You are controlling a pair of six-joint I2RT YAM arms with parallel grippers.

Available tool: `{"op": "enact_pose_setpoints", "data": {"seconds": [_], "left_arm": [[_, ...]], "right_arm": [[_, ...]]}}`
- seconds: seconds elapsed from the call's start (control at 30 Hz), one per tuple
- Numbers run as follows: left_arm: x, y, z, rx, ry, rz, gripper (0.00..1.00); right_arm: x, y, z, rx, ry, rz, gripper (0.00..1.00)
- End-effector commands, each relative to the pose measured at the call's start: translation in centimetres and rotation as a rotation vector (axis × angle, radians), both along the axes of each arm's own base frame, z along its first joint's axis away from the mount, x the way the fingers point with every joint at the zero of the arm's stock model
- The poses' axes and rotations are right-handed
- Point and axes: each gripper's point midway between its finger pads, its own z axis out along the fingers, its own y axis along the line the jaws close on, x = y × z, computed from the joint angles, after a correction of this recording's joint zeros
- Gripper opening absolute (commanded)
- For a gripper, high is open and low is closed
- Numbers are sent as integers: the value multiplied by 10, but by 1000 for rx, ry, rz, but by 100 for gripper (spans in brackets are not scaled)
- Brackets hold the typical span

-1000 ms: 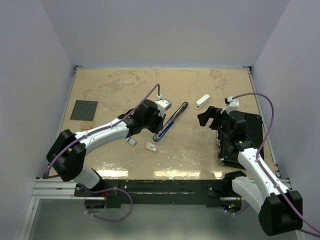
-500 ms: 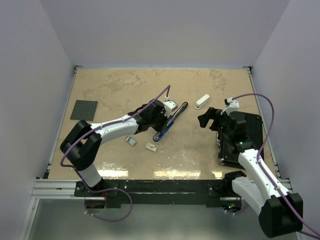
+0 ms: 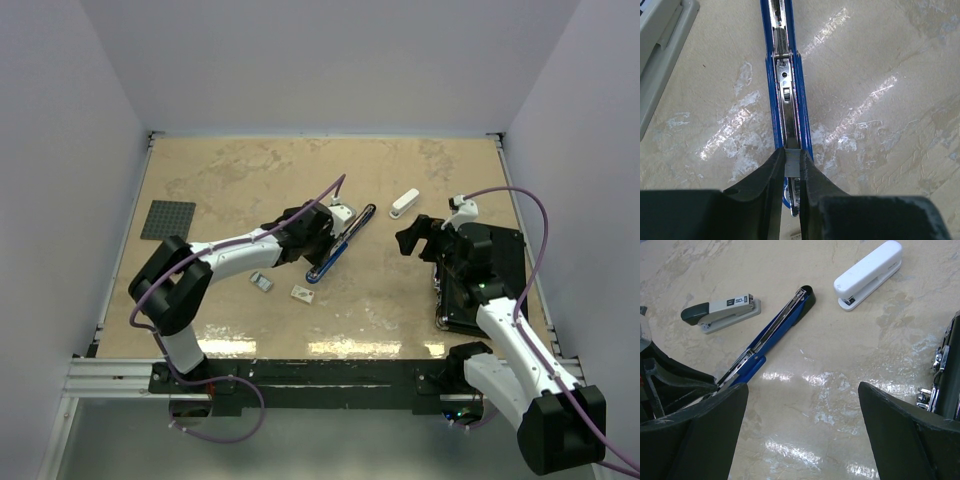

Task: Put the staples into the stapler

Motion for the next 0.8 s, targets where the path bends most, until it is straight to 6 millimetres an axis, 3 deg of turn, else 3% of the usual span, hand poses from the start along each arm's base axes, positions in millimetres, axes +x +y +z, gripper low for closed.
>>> {"op": "enact_pose_setpoints", "data": {"seconds": [0.0,0.77], "left_arm": [[11,-9,15,-11,-51,-14,0],[7,-13,11,0,-31,-17,0]], "right_arm": [[4,2,8,-6,-35,15,97],[10,4,5,-4,-30,19,97]]}}
